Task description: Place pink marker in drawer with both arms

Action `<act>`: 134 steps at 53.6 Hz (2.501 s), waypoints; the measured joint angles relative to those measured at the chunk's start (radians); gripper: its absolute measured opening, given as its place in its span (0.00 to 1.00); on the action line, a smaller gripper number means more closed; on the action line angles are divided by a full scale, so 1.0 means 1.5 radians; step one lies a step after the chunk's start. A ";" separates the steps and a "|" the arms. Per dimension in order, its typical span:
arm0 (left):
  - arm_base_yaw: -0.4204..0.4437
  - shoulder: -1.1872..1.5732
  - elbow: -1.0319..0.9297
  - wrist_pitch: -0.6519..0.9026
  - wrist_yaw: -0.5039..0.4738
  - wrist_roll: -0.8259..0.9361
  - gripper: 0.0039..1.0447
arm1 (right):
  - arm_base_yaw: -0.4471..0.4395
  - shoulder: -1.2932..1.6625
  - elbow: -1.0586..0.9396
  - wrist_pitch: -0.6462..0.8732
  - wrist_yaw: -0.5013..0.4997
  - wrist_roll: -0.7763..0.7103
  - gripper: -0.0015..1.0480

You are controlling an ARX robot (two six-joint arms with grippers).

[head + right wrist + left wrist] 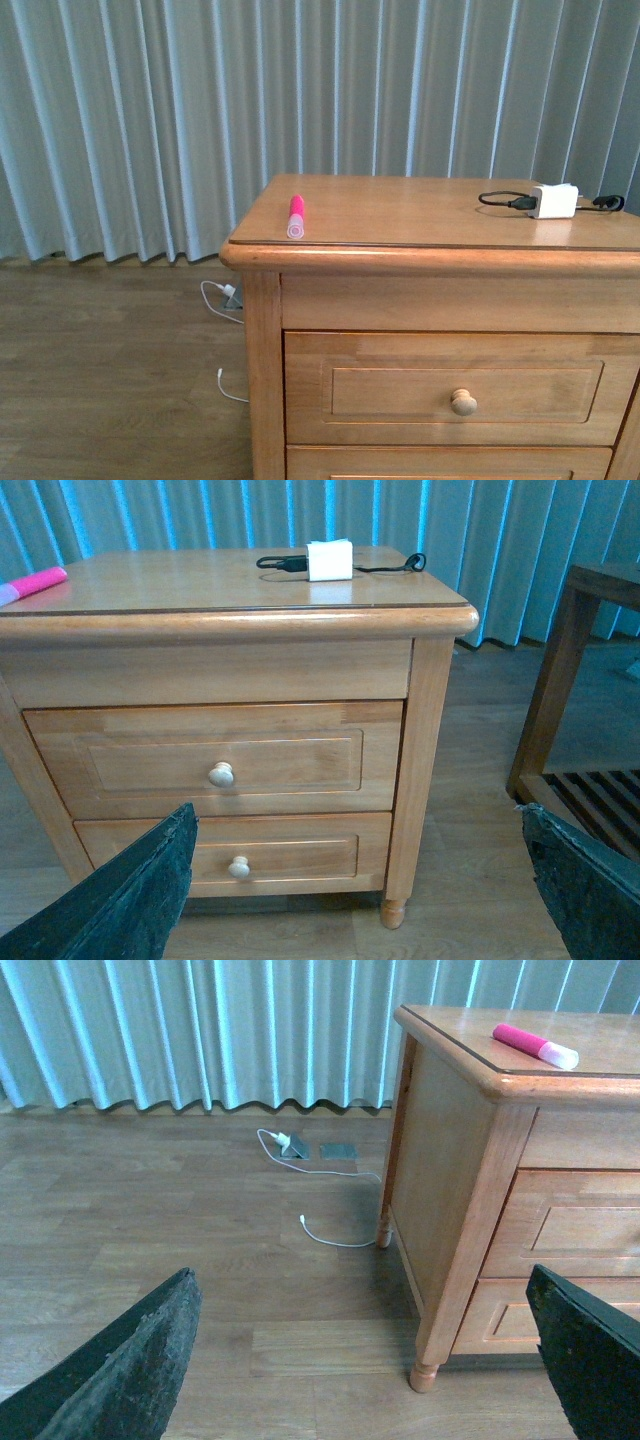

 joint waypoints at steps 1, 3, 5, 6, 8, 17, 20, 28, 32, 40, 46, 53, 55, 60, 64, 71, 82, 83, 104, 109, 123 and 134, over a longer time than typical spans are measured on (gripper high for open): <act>0.000 0.000 0.000 0.000 0.000 0.000 0.94 | 0.000 0.000 0.000 0.000 0.000 0.000 0.92; 0.000 0.000 0.000 0.000 0.000 0.000 0.94 | 0.000 0.000 0.000 0.000 0.000 0.000 0.92; 0.000 0.000 0.000 0.000 0.000 0.000 0.94 | 0.000 0.000 0.000 0.000 0.000 0.000 0.92; 0.000 0.000 0.000 0.000 0.000 0.000 0.94 | 0.000 0.000 0.000 0.000 0.000 0.000 0.92; 0.000 0.000 0.000 0.000 0.000 0.000 0.94 | 0.000 0.000 0.000 0.000 0.000 0.000 0.92; 0.000 0.000 0.000 0.000 0.000 0.000 0.94 | 0.000 0.000 0.000 0.000 0.000 0.000 0.92; 0.000 0.000 0.000 0.000 0.000 0.000 0.94 | 0.000 0.000 0.000 0.000 0.000 0.000 0.92; 0.000 0.000 0.000 0.000 0.000 0.000 0.94 | 0.000 0.000 0.000 0.000 0.000 0.000 0.92; 0.000 0.000 0.000 0.000 0.000 0.000 0.94 | 0.000 0.000 0.000 0.000 0.000 0.000 0.92; 0.000 0.000 0.000 0.000 0.000 0.000 0.94 | 0.000 0.000 0.000 0.000 0.000 0.000 0.92; 0.000 0.000 0.000 0.000 0.000 0.000 0.94 | 0.000 0.000 0.000 0.000 0.000 0.000 0.92; 0.000 0.000 0.000 0.000 0.000 0.000 0.94 | 0.000 0.000 0.000 0.000 0.000 0.000 0.92; 0.000 0.000 0.000 0.000 0.000 0.000 0.94 | 0.000 0.000 0.000 0.000 0.000 0.000 0.92; 0.000 0.000 0.000 0.000 0.000 0.000 0.94 | 0.000 0.000 0.000 0.000 0.000 0.000 0.92; 0.000 0.000 0.000 0.000 0.000 0.000 0.94 | 0.000 0.000 0.000 0.000 0.000 0.000 0.92; 0.000 0.000 0.000 0.000 0.000 0.000 0.94 | 0.000 0.000 0.000 0.000 0.000 0.000 0.92; 0.000 0.000 0.000 0.000 0.000 0.000 0.94 | 0.000 0.000 0.000 0.000 0.000 0.000 0.92; 0.000 0.000 0.000 0.000 0.000 0.000 0.94 | 0.000 0.000 0.000 0.000 0.000 0.000 0.92; 0.000 0.000 0.000 0.000 0.000 0.000 0.94 | 0.026 0.129 0.055 -0.121 0.072 0.040 0.92; 0.000 0.000 0.000 0.000 0.000 0.000 0.94 | 0.031 0.195 0.074 -0.090 0.063 0.053 0.92; 0.000 0.000 0.000 0.000 0.000 0.000 0.94 | 0.160 0.531 0.164 0.086 0.099 0.058 0.92; 0.000 0.000 0.000 0.000 0.000 0.000 0.94 | 0.240 0.750 0.249 0.205 0.133 0.055 0.92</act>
